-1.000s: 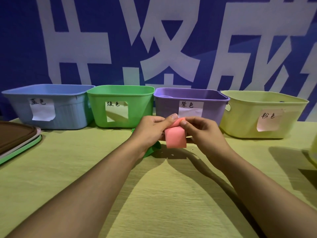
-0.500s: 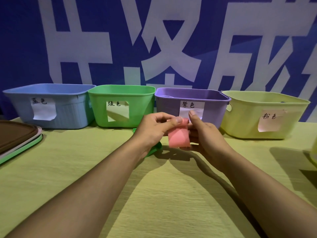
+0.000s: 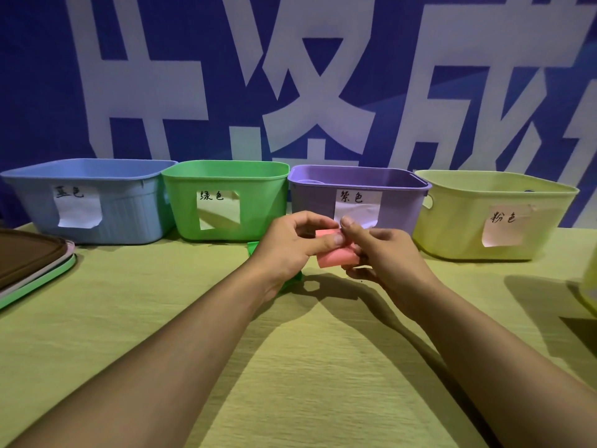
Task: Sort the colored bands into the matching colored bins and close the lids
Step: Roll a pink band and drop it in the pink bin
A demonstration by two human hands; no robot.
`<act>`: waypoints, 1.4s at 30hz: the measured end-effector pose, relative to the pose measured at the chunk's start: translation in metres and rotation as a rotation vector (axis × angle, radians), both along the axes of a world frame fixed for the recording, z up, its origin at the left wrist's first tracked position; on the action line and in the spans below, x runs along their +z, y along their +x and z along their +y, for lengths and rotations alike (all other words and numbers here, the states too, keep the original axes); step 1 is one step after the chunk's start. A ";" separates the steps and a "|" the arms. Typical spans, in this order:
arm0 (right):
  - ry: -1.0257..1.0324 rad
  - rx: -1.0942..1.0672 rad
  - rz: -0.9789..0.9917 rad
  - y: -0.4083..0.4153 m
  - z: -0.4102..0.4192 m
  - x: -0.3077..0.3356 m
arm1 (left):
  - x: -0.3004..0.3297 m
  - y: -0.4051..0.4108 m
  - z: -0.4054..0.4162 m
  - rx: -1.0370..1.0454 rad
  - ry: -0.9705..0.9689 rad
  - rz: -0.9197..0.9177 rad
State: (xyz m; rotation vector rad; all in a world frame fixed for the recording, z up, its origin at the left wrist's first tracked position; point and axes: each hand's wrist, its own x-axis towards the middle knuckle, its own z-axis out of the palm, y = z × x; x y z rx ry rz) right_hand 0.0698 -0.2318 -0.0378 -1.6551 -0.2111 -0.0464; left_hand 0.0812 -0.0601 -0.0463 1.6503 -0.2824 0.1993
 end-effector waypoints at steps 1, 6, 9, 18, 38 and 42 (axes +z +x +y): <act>-0.003 0.004 -0.011 0.000 0.000 0.000 | 0.000 0.000 0.000 -0.001 0.001 0.004; 0.032 0.045 -0.030 0.001 0.001 -0.001 | 0.000 0.001 0.002 -0.067 -0.075 0.045; 0.034 0.070 -0.053 0.003 0.000 -0.002 | 0.009 -0.005 -0.002 -0.095 -0.194 0.087; 0.051 0.134 -0.116 0.005 0.001 -0.006 | 0.009 -0.008 0.002 0.070 0.096 0.127; 0.093 0.186 -0.130 0.004 -0.003 -0.005 | 0.014 -0.017 -0.001 0.007 0.235 0.056; 0.096 0.156 -0.129 0.004 -0.001 -0.003 | 0.013 -0.015 -0.003 0.005 0.197 0.040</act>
